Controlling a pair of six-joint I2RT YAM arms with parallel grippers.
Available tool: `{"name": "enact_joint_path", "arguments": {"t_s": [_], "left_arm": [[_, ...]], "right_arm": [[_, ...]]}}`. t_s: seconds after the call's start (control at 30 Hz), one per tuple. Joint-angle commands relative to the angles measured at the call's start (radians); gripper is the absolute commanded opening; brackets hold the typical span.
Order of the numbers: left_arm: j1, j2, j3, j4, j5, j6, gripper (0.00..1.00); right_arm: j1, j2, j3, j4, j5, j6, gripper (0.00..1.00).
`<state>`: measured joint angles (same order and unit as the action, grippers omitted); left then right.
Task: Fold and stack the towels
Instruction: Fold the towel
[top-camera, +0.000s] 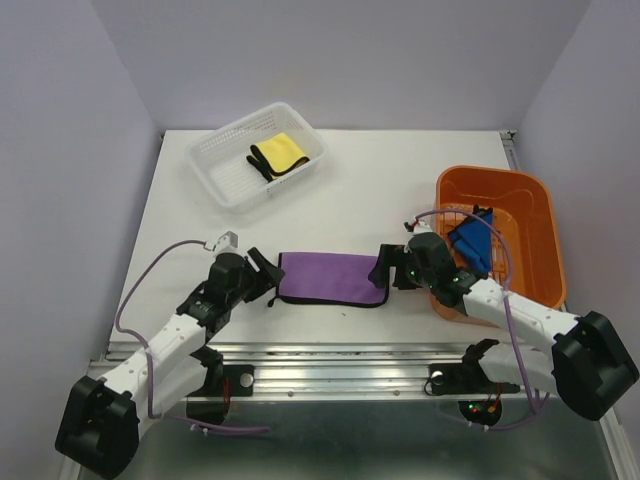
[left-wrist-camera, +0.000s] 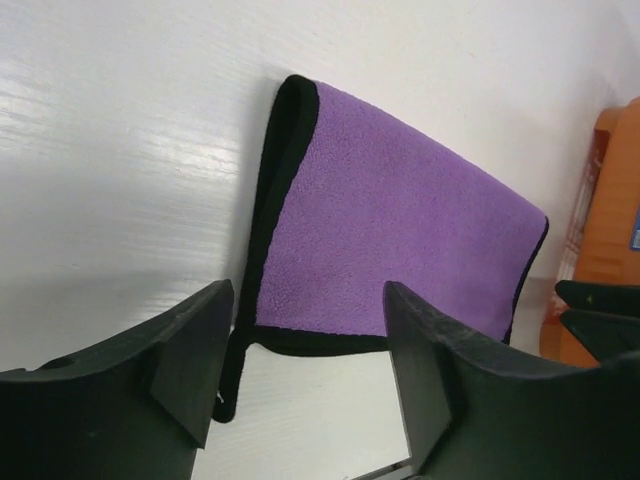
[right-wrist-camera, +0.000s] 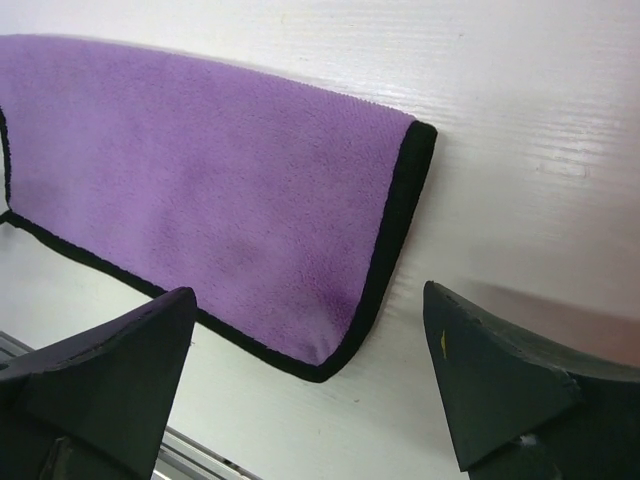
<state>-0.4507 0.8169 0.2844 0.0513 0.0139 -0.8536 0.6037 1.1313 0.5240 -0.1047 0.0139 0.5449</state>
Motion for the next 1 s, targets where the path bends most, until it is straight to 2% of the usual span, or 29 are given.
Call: {"name": "enact_joint_path", "arguments": {"t_s": [0.0,0.13,0.2,0.3,0.4,0.63,0.77,0.8,0.83,0.87,0.9,0.93,0.97], "left_arm": [[-0.005,-0.018,0.053,-0.050,-0.006,0.028,0.84],[-0.005,0.008,0.067,-0.050,-0.045,0.041,0.91],[-0.005,0.028,0.084,-0.050,-0.049,0.057,0.99],[-0.005,0.070,0.104,-0.048,-0.074,0.070,0.99],[-0.005,0.131,0.128,-0.028,-0.083,0.100,0.99],[-0.023,0.309,0.154,0.047,-0.065,0.119,0.98],[-0.036,0.376,0.165,0.088,-0.057,0.125,0.86],[-0.037,0.390,0.168,0.093,-0.058,0.125,0.74],[-0.040,0.413,0.170,0.094,-0.055,0.125,0.68],[-0.043,0.419,0.173,0.099,-0.054,0.123,0.63],[-0.045,0.427,0.171,0.102,-0.054,0.122,0.51],[-0.048,0.430,0.170,0.108,-0.049,0.122,0.48],[-0.052,0.439,0.168,0.111,-0.049,0.122,0.47]], "right_arm": [[0.008,-0.028,0.054,0.008,-0.009,-0.011,1.00],[0.015,-0.022,0.080,0.002,-0.048,-0.011,1.00],[0.022,-0.001,0.103,-0.015,-0.039,-0.007,1.00],[0.045,0.031,0.128,-0.044,-0.020,0.006,1.00],[0.070,0.082,0.160,-0.072,0.085,0.042,1.00],[0.097,0.197,0.217,-0.164,0.219,0.102,1.00],[0.107,0.237,0.231,-0.200,0.248,0.130,1.00],[0.108,0.248,0.231,-0.223,0.276,0.157,1.00],[0.108,0.251,0.232,-0.234,0.290,0.173,0.98],[0.110,0.254,0.232,-0.243,0.297,0.179,0.95],[0.108,0.255,0.229,-0.254,0.313,0.193,0.92],[0.108,0.252,0.228,-0.254,0.313,0.196,0.87],[0.110,0.252,0.223,-0.248,0.305,0.196,0.78]]}}
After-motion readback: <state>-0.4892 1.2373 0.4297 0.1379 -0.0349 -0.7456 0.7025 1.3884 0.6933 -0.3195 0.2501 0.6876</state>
